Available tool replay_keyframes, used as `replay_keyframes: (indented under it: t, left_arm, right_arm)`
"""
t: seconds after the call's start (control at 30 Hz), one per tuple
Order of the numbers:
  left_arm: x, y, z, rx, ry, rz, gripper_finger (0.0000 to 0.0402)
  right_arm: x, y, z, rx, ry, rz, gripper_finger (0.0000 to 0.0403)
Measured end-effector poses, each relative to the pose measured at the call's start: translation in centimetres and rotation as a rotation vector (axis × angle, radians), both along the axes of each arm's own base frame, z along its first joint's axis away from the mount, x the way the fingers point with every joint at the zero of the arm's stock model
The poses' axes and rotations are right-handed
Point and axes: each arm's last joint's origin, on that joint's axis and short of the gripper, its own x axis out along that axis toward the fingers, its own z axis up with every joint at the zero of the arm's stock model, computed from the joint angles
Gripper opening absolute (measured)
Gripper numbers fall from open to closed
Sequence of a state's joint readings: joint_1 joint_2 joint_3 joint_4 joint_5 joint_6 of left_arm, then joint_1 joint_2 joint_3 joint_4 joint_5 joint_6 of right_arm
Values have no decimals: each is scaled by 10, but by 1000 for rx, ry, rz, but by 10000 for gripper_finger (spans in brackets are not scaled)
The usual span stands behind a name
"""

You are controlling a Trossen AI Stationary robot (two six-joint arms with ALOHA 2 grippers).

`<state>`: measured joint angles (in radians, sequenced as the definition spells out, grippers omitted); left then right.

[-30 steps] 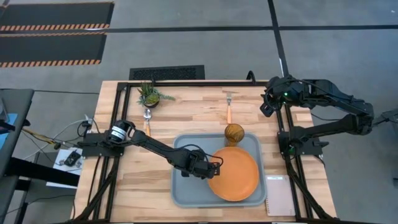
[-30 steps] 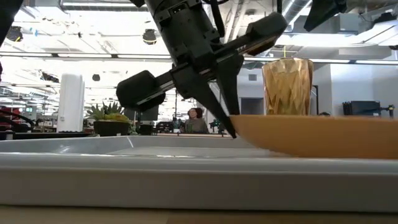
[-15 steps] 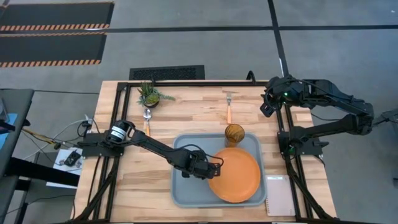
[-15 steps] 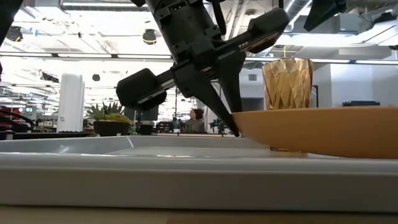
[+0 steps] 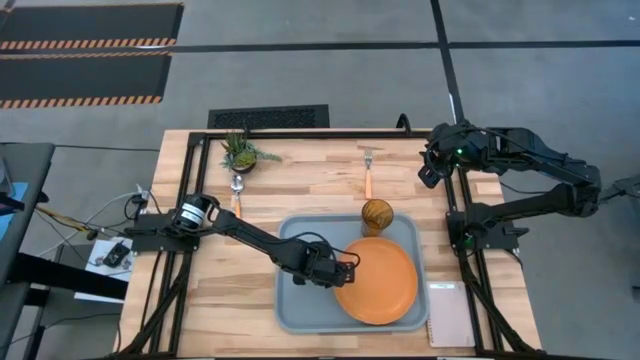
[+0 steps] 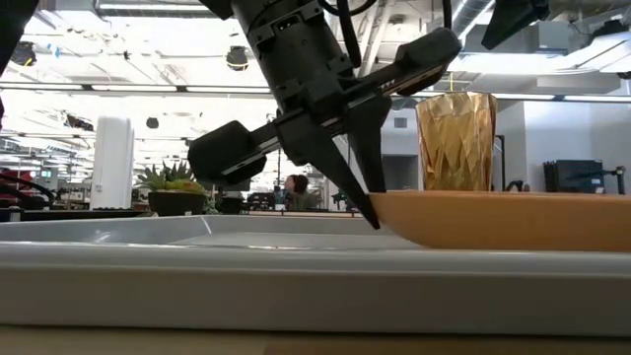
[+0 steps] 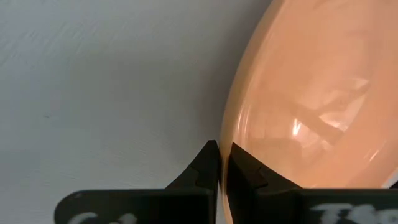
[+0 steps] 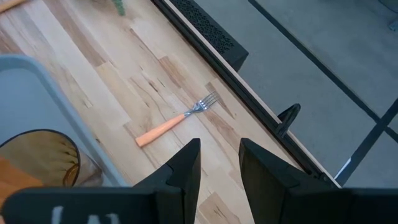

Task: Pick and place plate/cup/fork/spoon on tray
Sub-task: Put the orange plate on the gray tray

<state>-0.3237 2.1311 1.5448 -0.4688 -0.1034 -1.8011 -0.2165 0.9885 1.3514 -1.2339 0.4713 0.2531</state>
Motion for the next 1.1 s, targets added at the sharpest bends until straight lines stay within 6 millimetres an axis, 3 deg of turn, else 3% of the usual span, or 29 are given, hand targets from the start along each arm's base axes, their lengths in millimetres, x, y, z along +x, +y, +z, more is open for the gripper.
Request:
replay_keyframes:
  t: [0.3,0.7,1.1]
  left_arm:
    - [2,0,1,-17,-15,-10,19]
    - [4,1,3,13,-50,1,107]
    - [16,18,8,30,-142,-14,215]
  right_arm:
    - [0,0,0,0,0,0,134]
    - [0,0,0,0,0,0,134]
    - [0,0,0,2,0,1,134]
